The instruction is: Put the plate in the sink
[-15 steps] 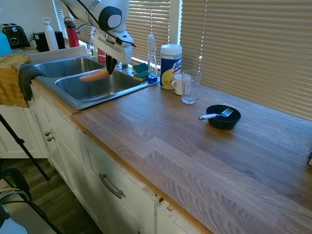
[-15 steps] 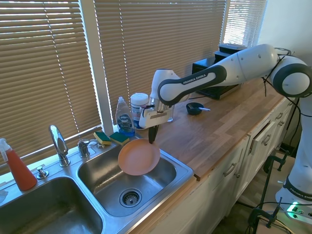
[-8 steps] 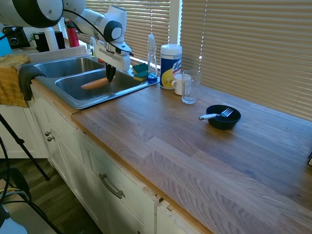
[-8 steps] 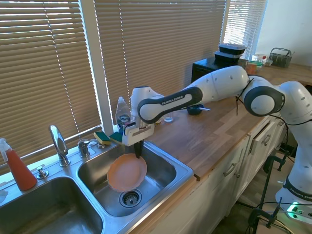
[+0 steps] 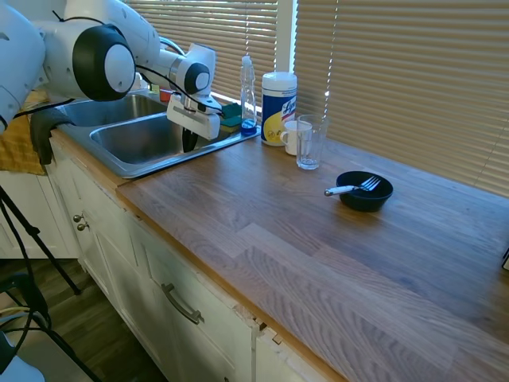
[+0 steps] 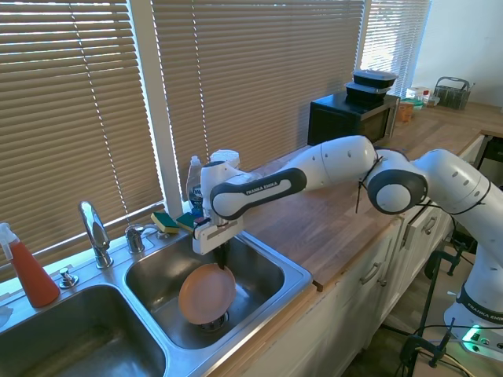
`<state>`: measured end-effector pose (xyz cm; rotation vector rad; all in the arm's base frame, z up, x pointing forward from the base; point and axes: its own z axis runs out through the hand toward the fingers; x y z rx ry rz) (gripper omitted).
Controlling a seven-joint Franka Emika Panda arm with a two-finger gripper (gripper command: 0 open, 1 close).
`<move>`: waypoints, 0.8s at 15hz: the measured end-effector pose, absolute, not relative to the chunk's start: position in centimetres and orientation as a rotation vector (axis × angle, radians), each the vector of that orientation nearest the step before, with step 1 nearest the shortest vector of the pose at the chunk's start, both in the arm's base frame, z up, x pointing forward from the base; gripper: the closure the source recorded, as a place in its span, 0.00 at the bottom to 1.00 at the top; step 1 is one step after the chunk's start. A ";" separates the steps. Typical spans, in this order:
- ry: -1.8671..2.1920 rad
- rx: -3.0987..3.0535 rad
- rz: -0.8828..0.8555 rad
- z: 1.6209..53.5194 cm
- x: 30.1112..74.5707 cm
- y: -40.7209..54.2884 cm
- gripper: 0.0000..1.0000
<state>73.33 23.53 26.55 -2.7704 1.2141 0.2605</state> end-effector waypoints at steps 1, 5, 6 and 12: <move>1.217 -2.774 0.258 26.7 73.4 23.5 0.00; 1.216 -2.781 0.255 26.8 73.5 23.5 0.00; 1.213 -2.781 0.251 26.9 73.4 23.7 0.00; 1.201 -2.750 0.140 33.1 73.0 25.1 0.00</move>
